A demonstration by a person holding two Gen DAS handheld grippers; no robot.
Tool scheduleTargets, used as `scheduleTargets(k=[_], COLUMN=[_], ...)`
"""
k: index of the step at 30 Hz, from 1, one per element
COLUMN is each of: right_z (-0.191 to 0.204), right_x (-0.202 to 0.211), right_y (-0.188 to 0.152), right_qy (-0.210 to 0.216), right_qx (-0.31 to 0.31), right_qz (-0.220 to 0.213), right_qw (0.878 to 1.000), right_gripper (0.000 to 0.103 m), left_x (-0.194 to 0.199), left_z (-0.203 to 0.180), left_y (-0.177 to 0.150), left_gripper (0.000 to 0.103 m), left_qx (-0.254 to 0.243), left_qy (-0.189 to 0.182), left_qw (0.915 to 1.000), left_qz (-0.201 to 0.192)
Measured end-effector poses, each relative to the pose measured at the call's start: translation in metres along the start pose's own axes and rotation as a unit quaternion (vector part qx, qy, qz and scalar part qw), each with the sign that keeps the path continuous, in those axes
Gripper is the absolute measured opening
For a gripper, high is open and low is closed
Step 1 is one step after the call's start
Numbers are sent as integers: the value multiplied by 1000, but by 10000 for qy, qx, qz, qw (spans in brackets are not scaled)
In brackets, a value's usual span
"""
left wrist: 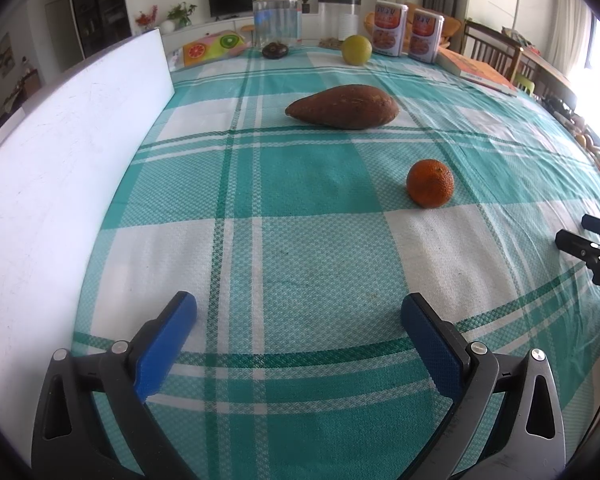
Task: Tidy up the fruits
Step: 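Close the right tool around the orange and lift it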
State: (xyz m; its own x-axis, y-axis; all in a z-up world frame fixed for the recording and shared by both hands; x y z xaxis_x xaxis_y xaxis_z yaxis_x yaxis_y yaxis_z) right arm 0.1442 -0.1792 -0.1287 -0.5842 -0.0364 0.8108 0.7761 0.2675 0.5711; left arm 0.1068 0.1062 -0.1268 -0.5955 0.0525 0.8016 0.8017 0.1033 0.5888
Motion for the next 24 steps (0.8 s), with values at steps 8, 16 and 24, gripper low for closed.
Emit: scheduleTargets(k=[8,16,24], right_z=[0,0,56], right_x=[0,0,18], right_y=[0,0,24], right_qy=[-1,6,1239], right_qx=[0,-6,109], right_qz=[3,4,-507], right_qw=[10000,10000,9909], right_gripper=[103,103,101], left_x=[0,0,0], left_z=[0,0,0], left_y=[0,0,0], left_gripper=[102,103,103], left_qx=[0,1,2], left_qy=[0,0,0], left_qw=[10000,10000,10000], left_qz=[0,1,1])
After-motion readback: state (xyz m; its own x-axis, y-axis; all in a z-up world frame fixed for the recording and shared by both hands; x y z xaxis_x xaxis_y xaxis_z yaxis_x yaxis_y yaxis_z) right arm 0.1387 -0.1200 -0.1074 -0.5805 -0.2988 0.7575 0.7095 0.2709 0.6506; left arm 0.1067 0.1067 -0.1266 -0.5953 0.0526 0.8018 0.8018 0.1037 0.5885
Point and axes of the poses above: each gripper's, at about its wrist camera, not at the fingertips, and x roughly against the way its jaws point, z to its left, y to its top, the point moved 3 cm from there along -x, roughly the way its jaws point, and after that the axes turned 10 degrees about x, right-handed, at the moved point
